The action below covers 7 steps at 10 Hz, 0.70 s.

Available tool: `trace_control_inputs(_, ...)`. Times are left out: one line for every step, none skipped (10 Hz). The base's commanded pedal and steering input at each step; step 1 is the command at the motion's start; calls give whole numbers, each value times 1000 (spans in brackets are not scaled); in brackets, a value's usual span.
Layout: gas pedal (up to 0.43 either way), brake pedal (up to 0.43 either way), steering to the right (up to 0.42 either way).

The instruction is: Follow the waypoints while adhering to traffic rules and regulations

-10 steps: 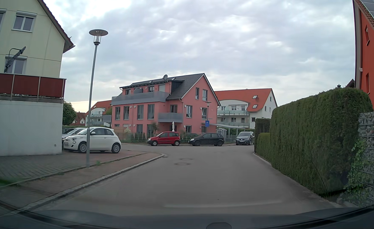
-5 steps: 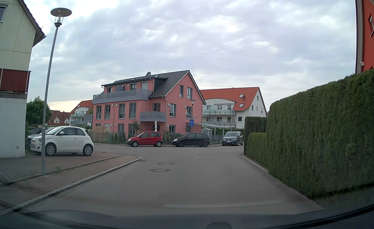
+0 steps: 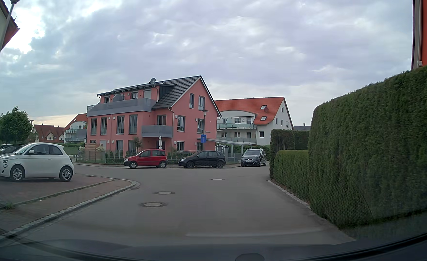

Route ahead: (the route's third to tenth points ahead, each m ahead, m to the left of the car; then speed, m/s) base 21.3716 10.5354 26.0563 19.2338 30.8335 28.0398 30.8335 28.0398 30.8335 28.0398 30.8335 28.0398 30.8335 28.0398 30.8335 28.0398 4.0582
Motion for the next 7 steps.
trace_control_inputs(39,0,75)
trace_control_inputs(39,0,70)
trace_control_inputs(28,0,63)
trace_control_inputs(28,0,50)
trace_control_inputs(28,0,31)
trace_control_inputs(28,0,16)
trace_control_inputs(28,0,2)
